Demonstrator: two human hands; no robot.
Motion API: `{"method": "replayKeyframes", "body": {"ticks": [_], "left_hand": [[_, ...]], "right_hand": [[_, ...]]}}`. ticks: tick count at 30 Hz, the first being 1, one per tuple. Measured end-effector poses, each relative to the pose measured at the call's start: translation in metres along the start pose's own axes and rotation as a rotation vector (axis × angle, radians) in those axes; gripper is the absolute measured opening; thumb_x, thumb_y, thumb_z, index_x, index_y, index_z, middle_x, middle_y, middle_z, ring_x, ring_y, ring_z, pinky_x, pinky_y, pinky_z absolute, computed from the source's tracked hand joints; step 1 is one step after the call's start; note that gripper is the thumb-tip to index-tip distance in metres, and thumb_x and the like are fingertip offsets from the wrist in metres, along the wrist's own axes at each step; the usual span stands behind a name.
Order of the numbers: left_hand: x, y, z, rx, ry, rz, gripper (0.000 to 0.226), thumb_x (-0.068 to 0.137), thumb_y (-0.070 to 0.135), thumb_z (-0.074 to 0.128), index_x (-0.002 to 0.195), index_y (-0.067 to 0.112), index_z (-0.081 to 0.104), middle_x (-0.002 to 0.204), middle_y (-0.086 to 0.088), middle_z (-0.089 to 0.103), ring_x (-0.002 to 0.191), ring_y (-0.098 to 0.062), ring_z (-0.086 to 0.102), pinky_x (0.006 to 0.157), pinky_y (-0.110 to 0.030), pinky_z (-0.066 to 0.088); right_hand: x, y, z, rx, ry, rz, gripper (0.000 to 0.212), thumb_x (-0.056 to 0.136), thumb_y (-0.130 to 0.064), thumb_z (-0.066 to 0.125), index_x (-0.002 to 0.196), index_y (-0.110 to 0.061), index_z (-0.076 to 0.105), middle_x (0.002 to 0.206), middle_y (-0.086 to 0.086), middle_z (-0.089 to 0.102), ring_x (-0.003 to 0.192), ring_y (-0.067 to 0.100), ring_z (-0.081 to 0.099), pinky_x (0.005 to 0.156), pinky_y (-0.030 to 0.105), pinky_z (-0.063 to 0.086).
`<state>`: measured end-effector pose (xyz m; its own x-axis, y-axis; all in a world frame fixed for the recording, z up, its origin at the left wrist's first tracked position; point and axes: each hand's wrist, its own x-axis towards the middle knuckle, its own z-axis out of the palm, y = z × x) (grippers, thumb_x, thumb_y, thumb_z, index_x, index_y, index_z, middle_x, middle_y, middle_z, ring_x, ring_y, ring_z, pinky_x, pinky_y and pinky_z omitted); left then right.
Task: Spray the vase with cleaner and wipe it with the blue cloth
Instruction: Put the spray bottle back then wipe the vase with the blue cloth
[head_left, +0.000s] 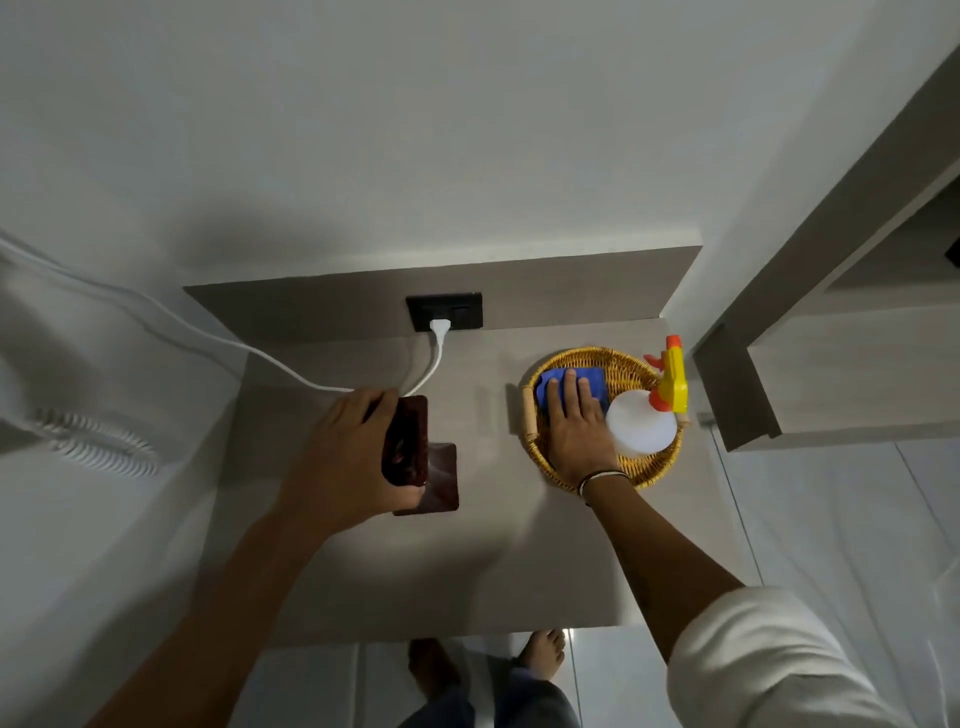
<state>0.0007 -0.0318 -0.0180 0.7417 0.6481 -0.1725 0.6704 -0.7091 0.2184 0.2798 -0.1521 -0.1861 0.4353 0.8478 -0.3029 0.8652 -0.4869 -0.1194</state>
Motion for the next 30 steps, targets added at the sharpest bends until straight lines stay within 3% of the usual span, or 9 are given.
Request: {"method": "replayKeyframes", "body": {"ticks": [4, 11, 13, 17, 19, 23, 24, 27, 30], "left_hand": [[-0.004, 0.007, 0.011, 0.006, 0.046, 0.045, 0.114, 0.062, 0.075, 0.064, 0.144, -0.003, 0.058, 0.137, -0.022, 0.062, 0.123, -0.044, 0.063, 0.104, -0.054, 0.054], [-0.004, 0.005, 0.027, 0.006, 0.084, 0.068, 0.11, 0.068, 0.072, 0.061, 0.148, -0.004, 0.054, 0.143, -0.025, 0.058, 0.134, -0.046, 0.055, 0.117, -0.06, 0.048], [-0.006, 0.003, 0.032, 0.005, 0.108, 0.076, 0.108, 0.07, 0.071, 0.061, 0.149, -0.004, 0.053, 0.144, -0.025, 0.056, 0.136, -0.046, 0.053, 0.12, -0.058, 0.043], [-0.004, -0.002, 0.035, -0.109, 0.138, 0.073, 0.107, 0.07, 0.066, 0.071, 0.152, 0.0, 0.051, 0.147, -0.021, 0.052, 0.139, -0.04, 0.046, 0.122, -0.059, 0.04], [-0.007, -0.007, 0.035, -0.238, 0.159, 0.04, 0.107, 0.063, 0.057, 0.083, 0.152, 0.006, 0.052, 0.147, -0.014, 0.049, 0.139, -0.033, 0.045, 0.12, -0.053, 0.043], [-0.018, -0.033, 0.034, -0.499, 0.227, -0.021, 0.107, 0.053, 0.04, 0.093, 0.15, 0.017, 0.055, 0.146, 0.005, 0.043, 0.139, -0.02, 0.042, 0.118, -0.041, 0.043], [-0.021, -0.041, 0.035, -0.556, 0.245, -0.025, 0.105, 0.053, 0.036, 0.094, 0.149, 0.022, 0.055, 0.146, 0.008, 0.044, 0.14, -0.021, 0.044, 0.118, -0.04, 0.044], [-0.03, -0.057, 0.039, -0.699, 0.279, -0.035, 0.102, 0.053, 0.032, 0.09, 0.145, 0.045, 0.049, 0.142, 0.019, 0.042, 0.138, -0.024, 0.051, 0.116, -0.039, 0.047], [-0.033, -0.067, 0.042, -0.712, 0.272, -0.036, 0.101, 0.053, 0.038, 0.085, 0.146, 0.048, 0.046, 0.138, 0.012, 0.043, 0.135, -0.024, 0.053, 0.115, -0.047, 0.05]], "right_hand": [[0.0, -0.002, 0.006, -0.015, 0.011, 0.015, 0.076, 0.116, -0.027, 0.039, 0.169, -0.006, -0.012, 0.178, 0.024, -0.014, 0.166, 0.044, -0.01, 0.134, 0.055, 0.002], [0.006, 0.001, 0.012, 0.033, 0.049, 0.036, 0.084, 0.111, -0.013, 0.052, 0.17, -0.006, -0.007, 0.18, 0.021, -0.009, 0.167, 0.041, -0.009, 0.134, 0.053, 0.002], [0.004, -0.002, 0.005, 0.15, 0.082, 0.067, 0.086, 0.107, -0.005, 0.057, 0.171, -0.005, 0.0, 0.18, 0.021, 0.001, 0.168, 0.04, 0.0, 0.136, 0.055, 0.012], [-0.013, -0.012, -0.026, 0.443, 0.305, 0.105, 0.09, 0.092, 0.011, 0.07, 0.168, -0.004, 0.023, 0.172, 0.022, 0.032, 0.158, 0.042, 0.038, 0.125, 0.059, 0.04], [-0.029, -0.019, -0.041, 0.539, 0.402, 0.104, 0.086, 0.095, 0.01, 0.068, 0.168, -0.007, 0.024, 0.174, 0.017, 0.031, 0.158, 0.036, 0.037, 0.127, 0.056, 0.038], [-0.08, -0.045, -0.059, 0.864, 0.607, 0.121, 0.056, 0.11, -0.001, 0.043, 0.165, -0.01, 0.036, 0.169, 0.005, 0.041, 0.154, 0.001, 0.035, 0.134, 0.035, 0.028], [-0.093, -0.053, -0.059, 0.91, 0.636, 0.097, 0.055, 0.109, 0.001, 0.041, 0.163, -0.006, 0.038, 0.167, 0.007, 0.045, 0.154, 0.004, 0.04, 0.134, 0.038, 0.03], [-0.119, -0.083, -0.05, 0.942, 0.608, 0.022, 0.06, 0.102, 0.015, 0.046, 0.16, 0.003, 0.04, 0.164, 0.021, 0.048, 0.152, 0.035, 0.049, 0.127, 0.058, 0.039], [-0.128, -0.12, -0.04, 1.009, 0.545, -0.045, 0.067, 0.096, 0.025, 0.05, 0.159, 0.004, 0.04, 0.165, 0.02, 0.046, 0.151, 0.033, 0.05, 0.125, 0.052, 0.041]]}}
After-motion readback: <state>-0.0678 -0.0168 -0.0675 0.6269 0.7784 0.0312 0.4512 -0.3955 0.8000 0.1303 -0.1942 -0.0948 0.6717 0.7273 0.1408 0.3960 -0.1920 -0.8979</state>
